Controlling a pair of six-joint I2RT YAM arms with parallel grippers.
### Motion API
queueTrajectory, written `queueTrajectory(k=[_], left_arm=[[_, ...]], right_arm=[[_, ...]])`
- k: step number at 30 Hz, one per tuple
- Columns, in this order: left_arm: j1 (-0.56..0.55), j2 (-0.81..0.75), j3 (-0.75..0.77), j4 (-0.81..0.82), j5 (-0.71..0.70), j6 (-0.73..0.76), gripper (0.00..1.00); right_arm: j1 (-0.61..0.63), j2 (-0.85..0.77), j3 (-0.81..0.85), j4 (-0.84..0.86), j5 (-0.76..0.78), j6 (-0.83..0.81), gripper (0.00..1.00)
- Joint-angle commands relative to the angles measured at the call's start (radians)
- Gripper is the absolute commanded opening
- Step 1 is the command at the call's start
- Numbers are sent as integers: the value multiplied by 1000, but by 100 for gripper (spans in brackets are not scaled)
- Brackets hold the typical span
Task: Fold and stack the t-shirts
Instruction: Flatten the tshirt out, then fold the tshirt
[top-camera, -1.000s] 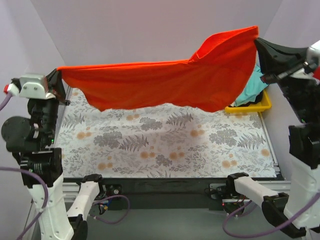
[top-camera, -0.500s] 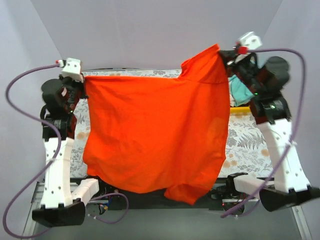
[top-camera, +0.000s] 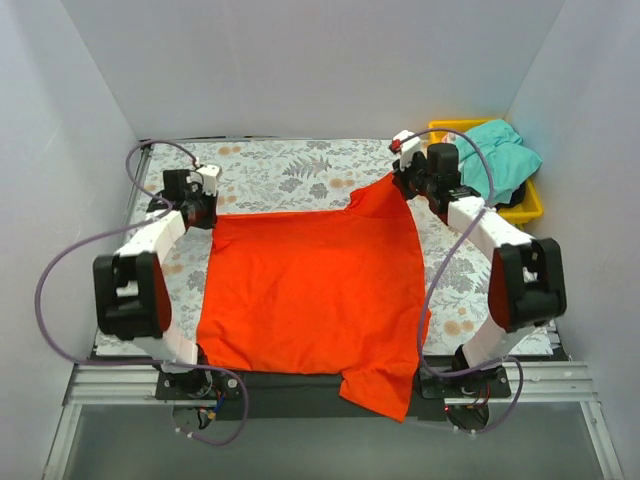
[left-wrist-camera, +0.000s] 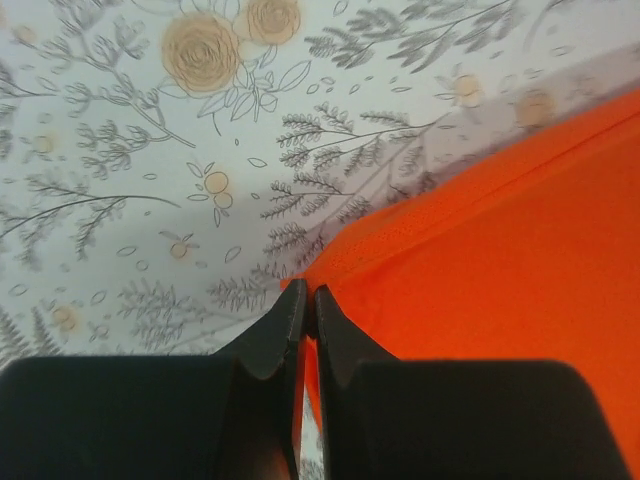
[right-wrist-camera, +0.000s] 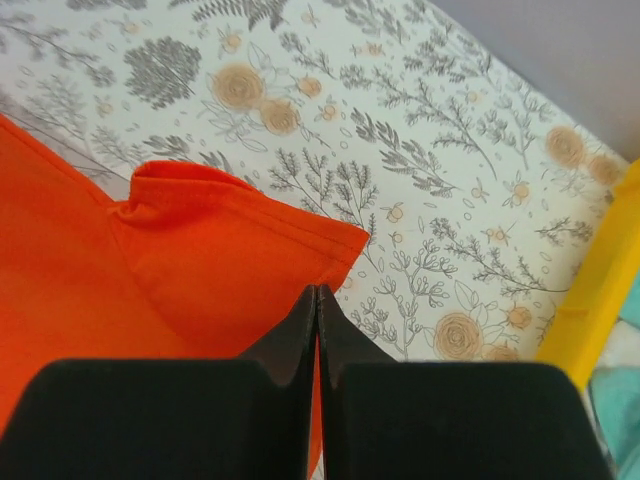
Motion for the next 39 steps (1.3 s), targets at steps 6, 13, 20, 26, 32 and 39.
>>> queueTrajectory(k=[6, 13, 20, 26, 32, 39], left_arm=[[6, 394, 271, 7, -59, 25, 0], [12, 513, 414, -41, -37, 37, 2], [33, 396, 382, -87, 58, 71, 2], [38, 218, 253, -67, 130, 137, 1], [41, 92, 137, -76, 130, 241, 3], [52, -49, 32, -151, 154, 348, 6]], right_arm=[[-1, 278, 230, 110, 54, -40, 1], [-1, 359, 370, 66, 69, -40, 1], [-1, 246, 346, -25, 20, -30, 1], [-1, 80, 203, -58, -21, -29, 1], [-1, -50, 113, -138, -61, -41, 1], [-1, -181, -21, -193, -90, -59, 1]])
